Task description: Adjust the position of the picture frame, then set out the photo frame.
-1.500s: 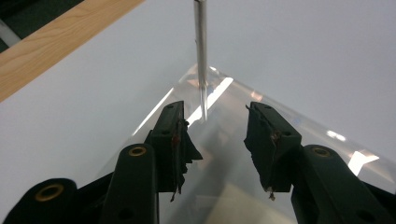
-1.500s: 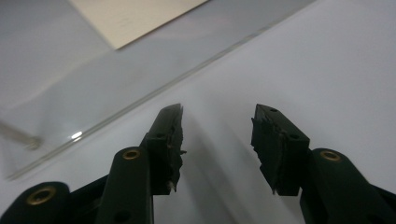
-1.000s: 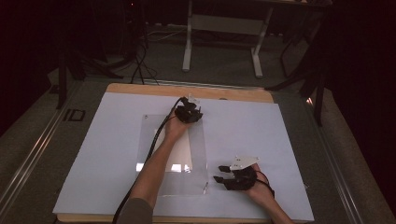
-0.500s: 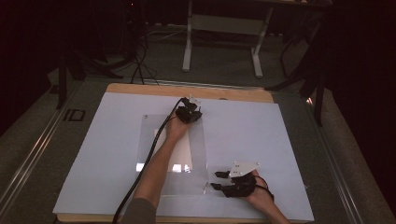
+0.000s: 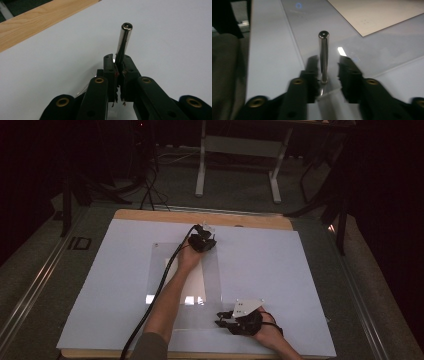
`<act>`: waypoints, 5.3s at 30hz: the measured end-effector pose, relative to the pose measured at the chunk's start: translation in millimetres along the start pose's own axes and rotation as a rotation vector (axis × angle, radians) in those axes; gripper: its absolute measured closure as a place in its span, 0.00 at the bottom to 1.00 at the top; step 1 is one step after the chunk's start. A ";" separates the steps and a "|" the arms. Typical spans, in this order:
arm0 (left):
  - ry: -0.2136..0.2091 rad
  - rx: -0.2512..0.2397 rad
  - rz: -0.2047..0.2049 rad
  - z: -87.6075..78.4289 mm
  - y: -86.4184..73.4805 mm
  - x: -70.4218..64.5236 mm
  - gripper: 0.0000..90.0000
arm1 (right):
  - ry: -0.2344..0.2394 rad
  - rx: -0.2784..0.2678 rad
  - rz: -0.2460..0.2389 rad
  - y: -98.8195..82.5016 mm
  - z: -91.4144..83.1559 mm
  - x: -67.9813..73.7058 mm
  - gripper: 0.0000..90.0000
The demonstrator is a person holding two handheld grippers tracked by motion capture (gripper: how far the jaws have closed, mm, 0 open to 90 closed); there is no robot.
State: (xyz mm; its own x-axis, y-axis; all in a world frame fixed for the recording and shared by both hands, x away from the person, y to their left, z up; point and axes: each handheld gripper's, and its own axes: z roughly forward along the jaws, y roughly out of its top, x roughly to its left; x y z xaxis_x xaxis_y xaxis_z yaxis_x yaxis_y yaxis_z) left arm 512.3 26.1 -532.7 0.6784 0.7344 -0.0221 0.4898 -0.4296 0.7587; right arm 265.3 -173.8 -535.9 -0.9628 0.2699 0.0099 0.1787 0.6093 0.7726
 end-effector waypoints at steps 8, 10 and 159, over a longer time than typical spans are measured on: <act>0.007 0.000 0.012 0.2 0.3 -0.8 0.95 | -0.024 -0.008 0.003 -0.4 0.6 8.1 0.95; 0.008 0.001 0.018 0.0 0.5 -0.9 0.95 | -0.023 -0.011 0.022 -0.8 0.4 7.8 0.95; 0.183 -0.224 -0.197 -154.0 -115.6 66.8 0.78 | -0.597 -0.205 0.415 15.6 -8.4 -172.9 0.94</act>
State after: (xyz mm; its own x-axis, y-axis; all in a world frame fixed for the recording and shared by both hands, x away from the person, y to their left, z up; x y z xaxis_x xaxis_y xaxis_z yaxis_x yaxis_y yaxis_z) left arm 416.7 205.8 -521.6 0.4631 0.8826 -0.0805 0.4551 -0.1589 0.8762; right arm 432.9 -217.3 -520.2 -0.5410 0.8406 0.0256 0.4056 0.2341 0.8836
